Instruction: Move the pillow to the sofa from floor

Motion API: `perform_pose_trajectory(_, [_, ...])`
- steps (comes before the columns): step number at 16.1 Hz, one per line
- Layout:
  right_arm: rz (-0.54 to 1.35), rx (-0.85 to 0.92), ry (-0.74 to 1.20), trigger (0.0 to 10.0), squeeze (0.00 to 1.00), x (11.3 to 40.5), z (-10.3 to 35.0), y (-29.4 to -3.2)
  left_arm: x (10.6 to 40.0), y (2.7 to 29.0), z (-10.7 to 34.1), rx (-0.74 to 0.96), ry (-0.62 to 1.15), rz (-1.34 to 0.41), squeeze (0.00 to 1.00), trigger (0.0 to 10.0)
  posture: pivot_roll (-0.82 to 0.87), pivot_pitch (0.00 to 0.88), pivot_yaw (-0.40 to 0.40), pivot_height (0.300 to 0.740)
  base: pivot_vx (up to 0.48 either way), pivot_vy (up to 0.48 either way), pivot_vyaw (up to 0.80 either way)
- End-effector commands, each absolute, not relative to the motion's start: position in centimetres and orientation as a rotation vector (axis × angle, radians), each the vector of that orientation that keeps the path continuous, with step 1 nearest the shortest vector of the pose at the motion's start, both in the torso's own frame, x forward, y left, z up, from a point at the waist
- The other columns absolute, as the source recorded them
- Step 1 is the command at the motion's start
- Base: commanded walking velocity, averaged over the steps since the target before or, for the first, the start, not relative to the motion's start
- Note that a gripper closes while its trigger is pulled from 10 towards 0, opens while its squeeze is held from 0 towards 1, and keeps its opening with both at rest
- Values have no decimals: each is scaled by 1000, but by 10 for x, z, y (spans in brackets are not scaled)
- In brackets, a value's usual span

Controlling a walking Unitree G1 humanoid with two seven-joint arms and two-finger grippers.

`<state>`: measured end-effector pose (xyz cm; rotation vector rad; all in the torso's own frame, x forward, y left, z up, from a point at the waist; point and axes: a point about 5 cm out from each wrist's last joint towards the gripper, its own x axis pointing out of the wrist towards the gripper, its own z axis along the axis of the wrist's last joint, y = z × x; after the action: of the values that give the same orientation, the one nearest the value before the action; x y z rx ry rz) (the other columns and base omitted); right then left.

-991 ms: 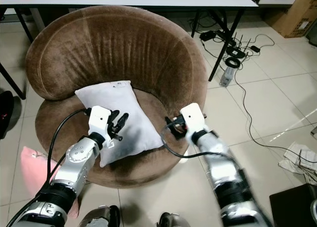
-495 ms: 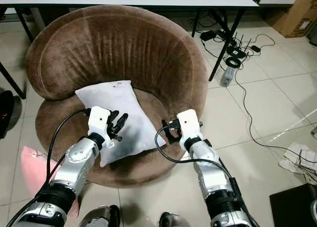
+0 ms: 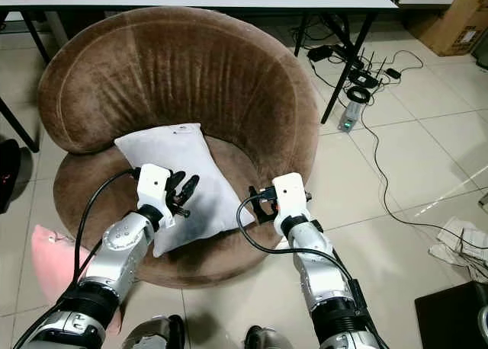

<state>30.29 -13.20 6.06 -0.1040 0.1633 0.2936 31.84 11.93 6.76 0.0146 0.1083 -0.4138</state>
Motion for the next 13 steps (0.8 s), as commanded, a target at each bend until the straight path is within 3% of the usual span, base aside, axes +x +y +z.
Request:
perform_pose_trajectory(1, [270,-113,175,10000,0,302,60,-138,321,117,70,0,102,-413,0,10000,70,115,-79,740,0,0,0])
perform_pose_trajectory(13, [276,-124,184,10000,0,301,58,-140,321,117,72,7,83,-418,0,10000,70,106,-80,740,0,0,0])
